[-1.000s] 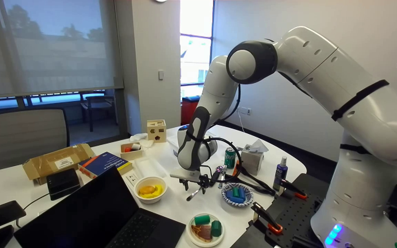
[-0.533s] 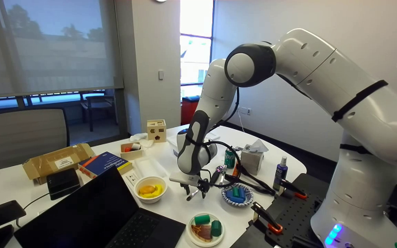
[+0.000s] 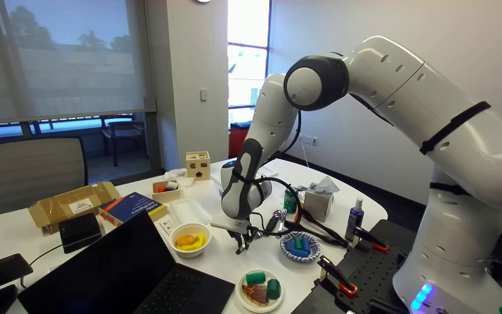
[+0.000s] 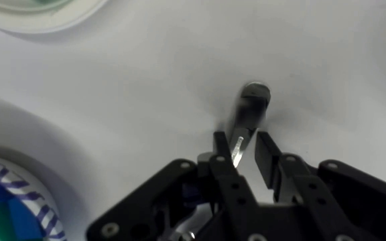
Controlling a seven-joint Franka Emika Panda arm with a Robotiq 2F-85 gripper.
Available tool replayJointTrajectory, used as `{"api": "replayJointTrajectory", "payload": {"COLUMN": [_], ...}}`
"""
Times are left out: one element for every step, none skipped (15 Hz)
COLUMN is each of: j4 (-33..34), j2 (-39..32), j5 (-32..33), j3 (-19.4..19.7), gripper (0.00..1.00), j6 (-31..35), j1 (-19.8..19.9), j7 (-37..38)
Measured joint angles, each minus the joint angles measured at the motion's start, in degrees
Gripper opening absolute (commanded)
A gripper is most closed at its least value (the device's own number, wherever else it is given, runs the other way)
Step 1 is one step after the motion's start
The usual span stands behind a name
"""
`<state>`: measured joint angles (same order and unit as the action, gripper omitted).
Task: Use the silver spoon to stir the contents in the white bowl.
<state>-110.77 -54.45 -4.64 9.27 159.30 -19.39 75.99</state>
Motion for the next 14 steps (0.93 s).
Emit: {"api": "replayJointTrajectory", "payload": {"j4": [0.0, 0.01, 0.01, 0.01, 0.01, 0.01, 0.01, 0.02, 0.02, 0.02, 0.01, -0.05, -0.16, -0.28], "j2": [-0.02, -0.04, -0.04, -0.04, -0.04, -0.04, -0.04, -0.03, 0.01, 0.14, 0.54, 1.27, 2.23, 3.43], "j5": [0.0, 0.0, 0.0, 0.0, 0.0, 0.0, 0.0, 0.0, -0.01, -0.1, -0.16, -0.2, -0.35, -0.62], "j3": [0.0, 0.0, 0.0, 0.0, 0.0, 0.0, 0.0, -0.03, -0.1, -0.29, -0.66, -1.18, -1.74, -2.46], "gripper": [0.0, 0.03, 0.04, 0.04, 0.04, 0.04, 0.04, 0.04, 0.04, 0.04, 0.04, 0.04, 0.04, 0.04], "j6": [0.0, 0.0, 0.0, 0.0, 0.0, 0.0, 0.0, 0.0, 0.0, 0.02, 0.04, 0.1, 0.12, 0.13], "j1": [-0.01, -0.03, -0.03, -0.03, -0.03, -0.03, -0.03, 0.02, 0.13, 0.34, 0.8, 1.46, 2.25, 3.29], "j7": [0.0, 0.0, 0.0, 0.0, 0.0, 0.0, 0.0, -0.01, -0.09, -0.28, -0.53, -1.04, -1.97, -3.26]}}
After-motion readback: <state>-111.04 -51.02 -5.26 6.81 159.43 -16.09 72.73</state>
